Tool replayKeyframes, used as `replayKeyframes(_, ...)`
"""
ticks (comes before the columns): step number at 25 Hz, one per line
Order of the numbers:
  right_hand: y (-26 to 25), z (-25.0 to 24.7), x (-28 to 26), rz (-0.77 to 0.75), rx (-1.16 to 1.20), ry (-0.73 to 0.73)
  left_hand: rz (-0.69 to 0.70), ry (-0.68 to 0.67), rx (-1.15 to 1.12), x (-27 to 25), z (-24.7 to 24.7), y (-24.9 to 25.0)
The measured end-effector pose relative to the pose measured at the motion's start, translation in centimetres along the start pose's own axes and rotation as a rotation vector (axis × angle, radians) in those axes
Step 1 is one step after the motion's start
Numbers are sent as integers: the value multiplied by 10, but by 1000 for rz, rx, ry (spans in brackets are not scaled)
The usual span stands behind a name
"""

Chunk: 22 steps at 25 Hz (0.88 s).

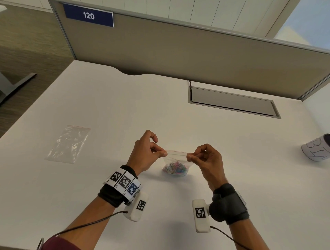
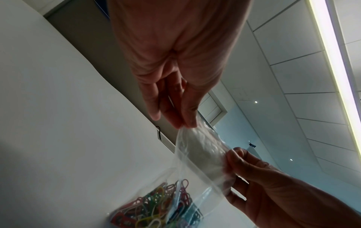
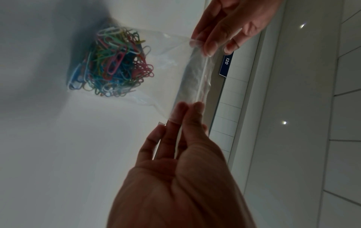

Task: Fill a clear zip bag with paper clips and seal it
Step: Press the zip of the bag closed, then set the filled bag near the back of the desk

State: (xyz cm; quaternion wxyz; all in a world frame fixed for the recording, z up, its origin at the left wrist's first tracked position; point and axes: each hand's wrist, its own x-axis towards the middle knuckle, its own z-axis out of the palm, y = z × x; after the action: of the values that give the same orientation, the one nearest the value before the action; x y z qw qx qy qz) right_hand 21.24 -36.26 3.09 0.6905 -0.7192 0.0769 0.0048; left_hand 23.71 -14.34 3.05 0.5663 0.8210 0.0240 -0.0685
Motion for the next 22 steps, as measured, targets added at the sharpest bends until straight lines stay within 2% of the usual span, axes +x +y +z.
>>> replayKeyframes(3,3,1,2,-13,-1,11,9,26,-50,-1,0,-2)
replayKeyframes(8,8,-1,5,12,-56,2,48,-8,-120,-3,-4,-4)
replayKeyframes(10,10,-2,8,22,-24,-3,13,-85,-220,-1,-4,-4)
replayKeyframes(12,13,-4,9,36,19,-68,-45,-182,-294,4,-1,-10)
replayKeyframes(15,26,-7,14,101,-32,-203,-104,-285,-177,14,6,-26)
replayKeyframes(17,40,-7,21,188,-117,-234,-175,-326,-108,20,12,-34)
replayKeyframes(19,51,-3,30,268,-161,-167,-246,-347,-85,24,19,-37)
replayKeyframes(22,57,6,41,282,-109,-41,-302,-280,-19,28,34,-39)
